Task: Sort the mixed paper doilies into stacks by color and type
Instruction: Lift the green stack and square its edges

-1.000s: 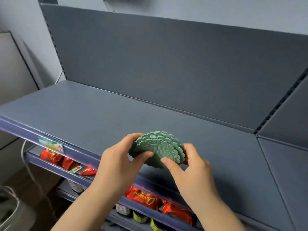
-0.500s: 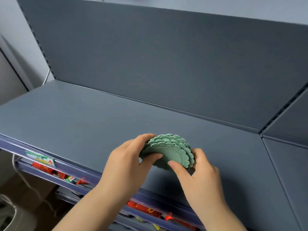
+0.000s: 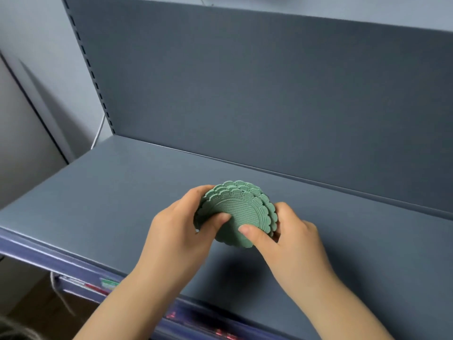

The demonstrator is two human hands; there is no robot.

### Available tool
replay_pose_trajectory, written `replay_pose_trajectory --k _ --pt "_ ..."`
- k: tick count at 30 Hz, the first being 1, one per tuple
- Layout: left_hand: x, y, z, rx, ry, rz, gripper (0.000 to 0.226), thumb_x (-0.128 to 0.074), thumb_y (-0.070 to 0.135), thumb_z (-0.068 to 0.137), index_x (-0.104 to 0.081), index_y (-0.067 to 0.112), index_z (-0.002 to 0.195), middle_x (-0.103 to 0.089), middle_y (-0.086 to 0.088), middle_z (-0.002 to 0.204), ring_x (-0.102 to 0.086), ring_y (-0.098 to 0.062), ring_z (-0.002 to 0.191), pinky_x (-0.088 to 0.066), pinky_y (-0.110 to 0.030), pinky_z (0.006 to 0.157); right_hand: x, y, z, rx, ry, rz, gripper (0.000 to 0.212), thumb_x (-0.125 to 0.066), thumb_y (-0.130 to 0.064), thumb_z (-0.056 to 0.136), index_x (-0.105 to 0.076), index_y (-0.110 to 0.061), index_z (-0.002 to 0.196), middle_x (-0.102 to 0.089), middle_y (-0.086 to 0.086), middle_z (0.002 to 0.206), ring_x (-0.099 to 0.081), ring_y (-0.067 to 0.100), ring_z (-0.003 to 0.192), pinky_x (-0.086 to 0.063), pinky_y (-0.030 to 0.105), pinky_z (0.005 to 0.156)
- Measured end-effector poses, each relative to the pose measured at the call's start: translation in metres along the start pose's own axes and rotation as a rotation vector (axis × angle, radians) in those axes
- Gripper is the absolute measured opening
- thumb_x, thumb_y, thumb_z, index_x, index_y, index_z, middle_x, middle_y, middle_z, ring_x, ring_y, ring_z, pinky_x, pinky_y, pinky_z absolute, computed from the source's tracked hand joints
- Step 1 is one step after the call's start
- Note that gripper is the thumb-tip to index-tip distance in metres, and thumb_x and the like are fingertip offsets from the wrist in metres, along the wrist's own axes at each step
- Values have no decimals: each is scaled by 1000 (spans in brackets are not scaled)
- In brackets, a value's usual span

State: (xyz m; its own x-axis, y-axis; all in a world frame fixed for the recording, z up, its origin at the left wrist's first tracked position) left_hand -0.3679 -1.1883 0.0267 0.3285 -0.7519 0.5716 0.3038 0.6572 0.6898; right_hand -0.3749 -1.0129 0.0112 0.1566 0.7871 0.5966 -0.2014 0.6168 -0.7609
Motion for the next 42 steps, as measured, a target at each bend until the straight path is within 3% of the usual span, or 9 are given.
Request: replay_pose_trajectory --k 2,5,10,15,23,28,31,37,42 --pt "32 -33 16 5 -23 -20 37 -72 26 75 -50 50 93 -56 40 94 -52 19 80 -33 5 66 -38 -28 13 10 -25 -2 32 -65 -51 65 -47 -26 70 -58 -12 63 -52 -6 71 -39 7 54" --pt "75 -87 36 59 -44 17 46 -71 31 76 -52 44 116 -57 34 79 -47 25 81 -31 6 67 -97 -66 28 5 -85 -6 37 -63 -54 66 -50 -22 76 -59 -13 69 -54 -5 71 -41 8 53" --pt "127 -158 67 202 -62 130 64 -72 44 72 -45 43 129 -43 33 80 -43 2 69 -31 7 63 -177 -107 51 -44 -190 -15 29 -67 -49 70 -47 -30 79 -58 -14 83 -53 2 72 -38 8 52" --pt "148 -199 95 246 -266 349 61 -71 45 74 -50 35 130 -63 9 101 -56 -11 91 -34 -17 66 -232 -125 63 -125 -271 -76 37 -64 -49 74 -50 -20 94 -55 -5 96 -52 13 85 -40 23 66" --pt "142 -218 108 218 -457 391 57 -67 44 79 -46 30 131 -62 1 111 -56 -18 96 -34 -21 69 -249 -137 64 -176 -234 -263 41 -60 -50 78 -49 -16 98 -56 2 100 -53 20 93 -39 26 67" --pt "138 -215 102 77 -390 436 64 -68 40 79 -41 26 136 -55 -5 110 -50 -26 103 -40 -29 81 -245 -141 57 -162 -159 -429 45 -54 -57 80 -45 -16 98 -53 1 103 -52 21 94 -32 27 64" --pt "135 -208 96 -72 -286 446 56 -78 24 72 -58 14 124 -55 -13 107 -50 -35 96 -43 -41 83 -240 -140 56 -140 -144 -490 51 -50 -60 81 -47 -16 106 -53 1 107 -51 21 98 -37 28 70" --pt "127 -181 87 -297 -261 605 26 -81 1 57 -71 11 78 -61 -5 62 -58 -30 54 -41 -33 44 -215 -123 43 -99 -151 -397 55 -51 -47 87 -38 -21 134 -47 -2 130 -49 16 114 -42 32 92" --pt "109 -135 59 -484 -235 502 8 -62 14 78 -68 13 72 -61 -3 63 -58 -29 57 -48 -35 48 -179 -113 19 19 -66 -350 44 -51 -43 88 -48 -25 129 -44 -12 137 -40 5 122 -35 23 100"
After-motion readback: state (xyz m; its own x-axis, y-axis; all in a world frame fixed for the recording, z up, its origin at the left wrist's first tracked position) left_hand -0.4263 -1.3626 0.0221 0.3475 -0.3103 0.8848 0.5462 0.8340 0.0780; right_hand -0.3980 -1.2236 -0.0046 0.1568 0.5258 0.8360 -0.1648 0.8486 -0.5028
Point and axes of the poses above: each hand's wrist, its own z-axis towards the middle knuckle, its own x-axis out of the back of the hand, y = z × x, the point moved 5 cm from there along z, towards the middle knuckle
